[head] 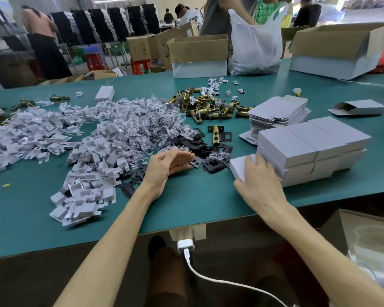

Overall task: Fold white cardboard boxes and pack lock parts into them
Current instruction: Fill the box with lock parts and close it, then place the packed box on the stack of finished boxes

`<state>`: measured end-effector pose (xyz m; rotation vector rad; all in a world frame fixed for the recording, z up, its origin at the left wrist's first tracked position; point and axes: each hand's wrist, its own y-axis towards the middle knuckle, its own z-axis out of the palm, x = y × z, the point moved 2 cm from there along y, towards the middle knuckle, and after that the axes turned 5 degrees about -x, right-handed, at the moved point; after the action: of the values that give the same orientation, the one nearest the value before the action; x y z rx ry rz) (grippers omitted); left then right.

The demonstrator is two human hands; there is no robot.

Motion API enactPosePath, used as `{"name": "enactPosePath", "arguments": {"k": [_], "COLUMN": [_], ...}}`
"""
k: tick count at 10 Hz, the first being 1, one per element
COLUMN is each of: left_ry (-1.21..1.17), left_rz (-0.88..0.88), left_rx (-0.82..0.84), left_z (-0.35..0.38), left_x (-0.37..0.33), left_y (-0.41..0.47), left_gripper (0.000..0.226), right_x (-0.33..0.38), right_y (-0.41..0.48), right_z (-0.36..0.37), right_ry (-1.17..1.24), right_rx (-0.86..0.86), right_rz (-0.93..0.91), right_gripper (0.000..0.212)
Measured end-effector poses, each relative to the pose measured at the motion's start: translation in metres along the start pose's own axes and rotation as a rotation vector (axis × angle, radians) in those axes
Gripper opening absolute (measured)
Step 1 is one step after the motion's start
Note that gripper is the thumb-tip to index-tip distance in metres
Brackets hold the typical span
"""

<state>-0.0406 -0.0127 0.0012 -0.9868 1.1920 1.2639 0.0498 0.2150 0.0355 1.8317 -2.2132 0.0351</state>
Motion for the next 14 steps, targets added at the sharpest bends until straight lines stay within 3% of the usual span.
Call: {"name": "enactPosePath", "arguments": {"k": [1,2,3,4,7,10,13,14], "left_ry": [-0.002,-0.004,-0.003,-0.015,0.019,0.026,0.033,0.042], "left_rz": [0.005,0.011,0.009,0.009,0.006,0.000,-0.001,0.002], "left_rx": [-0.001,0.000,-0.003,0.005,0.013,0.015,0.017,0.019], "left_z": [-0.001,-0.002,-0.002,-0.003,-0.003,0.000,-0.001,0.000], "left_x": [0.001,0.003,0.005,0.005,0.007,0.005,0.006,0.006], "left_y": [0.001,0.002,0.003,0.004,0.005,0.002,0.003,0.003], "left_gripper": [0.041,0.040,0.041,0.041,0.037,0.037,0.037,0.037], "right_x": [0.011,0.033,0.046,0.040,0.023,0.008,-0.053,-0.050], "right_y": [-0.004,-0.007,0.000,0.009,0.014,0.013,0.038,0.040], "right_z": [0.008,0.011,0.020,0.028,0.031,0.028,0.026,0.027], "right_ry": [-0.158,-0.039,0.200,0.316,0.197,0.101,0.029,-0.016], "right_rx": [-0.132,-0.277,-0.167,-0.098,-0.213,-0.197,-0.254,-0.210], "right_rz": [-0.120,-0.339,-0.357,-0.280,-0.371,-0.323,-0.227,-0.243], "right_gripper": [0.061,0.069,0.066,0.067,0.067,0.057,0.054,0.041]}}
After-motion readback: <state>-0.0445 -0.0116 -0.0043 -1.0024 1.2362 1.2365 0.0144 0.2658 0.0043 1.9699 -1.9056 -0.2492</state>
